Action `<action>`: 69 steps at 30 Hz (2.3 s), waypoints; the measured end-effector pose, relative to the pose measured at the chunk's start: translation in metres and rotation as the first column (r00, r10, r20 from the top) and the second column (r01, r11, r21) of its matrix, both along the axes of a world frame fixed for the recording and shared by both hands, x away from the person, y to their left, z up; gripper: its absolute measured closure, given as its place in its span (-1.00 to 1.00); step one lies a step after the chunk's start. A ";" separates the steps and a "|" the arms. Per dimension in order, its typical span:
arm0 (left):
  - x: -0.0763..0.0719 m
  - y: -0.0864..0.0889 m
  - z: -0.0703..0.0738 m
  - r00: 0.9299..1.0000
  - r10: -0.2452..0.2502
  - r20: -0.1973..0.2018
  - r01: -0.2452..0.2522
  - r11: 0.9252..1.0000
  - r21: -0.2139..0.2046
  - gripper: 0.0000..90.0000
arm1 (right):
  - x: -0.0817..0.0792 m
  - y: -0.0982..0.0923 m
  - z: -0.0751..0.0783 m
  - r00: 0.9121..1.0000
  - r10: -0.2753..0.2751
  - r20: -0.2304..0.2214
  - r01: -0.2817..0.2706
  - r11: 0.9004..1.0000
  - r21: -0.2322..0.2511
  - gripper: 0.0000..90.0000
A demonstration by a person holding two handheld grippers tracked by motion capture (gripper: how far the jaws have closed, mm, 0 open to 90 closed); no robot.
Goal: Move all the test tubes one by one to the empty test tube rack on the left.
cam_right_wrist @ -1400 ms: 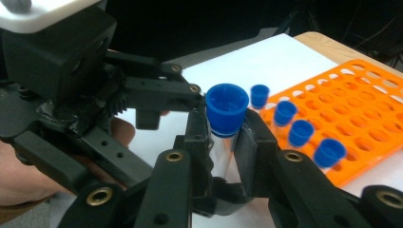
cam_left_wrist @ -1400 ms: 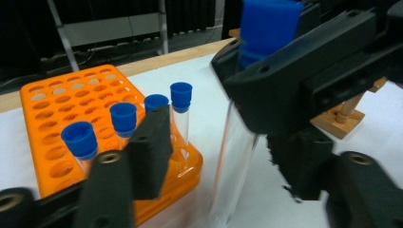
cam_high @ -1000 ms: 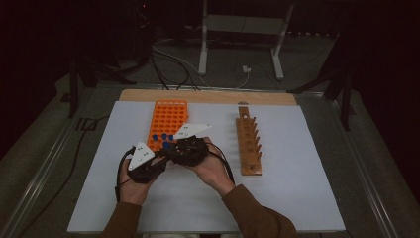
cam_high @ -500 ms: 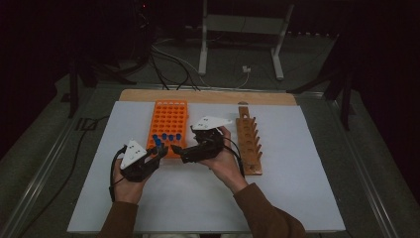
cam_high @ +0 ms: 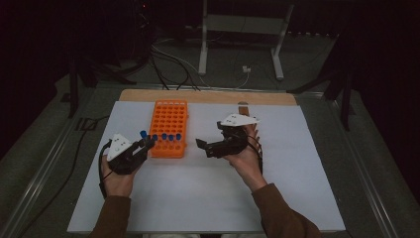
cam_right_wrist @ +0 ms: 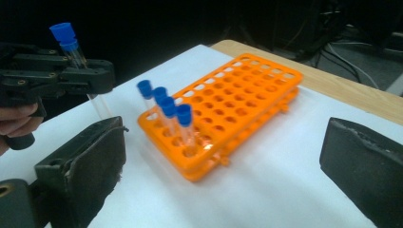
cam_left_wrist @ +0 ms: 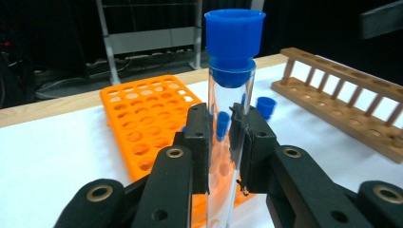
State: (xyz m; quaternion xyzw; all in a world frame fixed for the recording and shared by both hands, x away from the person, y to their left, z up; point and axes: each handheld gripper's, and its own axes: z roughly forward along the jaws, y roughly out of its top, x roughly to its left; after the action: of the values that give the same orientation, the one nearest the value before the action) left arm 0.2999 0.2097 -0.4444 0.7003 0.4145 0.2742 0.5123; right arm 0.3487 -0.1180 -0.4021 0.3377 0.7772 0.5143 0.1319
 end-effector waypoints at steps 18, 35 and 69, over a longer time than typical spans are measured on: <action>0.020 0.005 -0.002 0.998 0.056 -0.005 -0.056 0.998 0.011 0.73 | -0.001 -0.037 -0.003 0.998 -0.065 0.022 0.065 0.998 -0.014 -0.96; 0.035 0.002 -0.014 0.996 0.088 -0.016 -0.088 0.996 0.009 0.73 | -0.005 -0.051 -0.002 0.996 -0.078 0.033 0.078 0.997 0.006 -0.96; 0.046 0.003 -0.050 0.989 0.075 -0.125 -0.074 0.997 0.013 0.72 | -0.005 -0.048 -0.009 0.999 -0.045 0.021 0.045 0.999 0.012 -0.96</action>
State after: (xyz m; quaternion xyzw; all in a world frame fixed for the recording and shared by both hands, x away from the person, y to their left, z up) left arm 0.3457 0.2129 -0.4948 0.7024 0.4709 0.2503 0.4715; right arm 0.3433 -0.1657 -0.4107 0.3503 0.7650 0.5192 0.1500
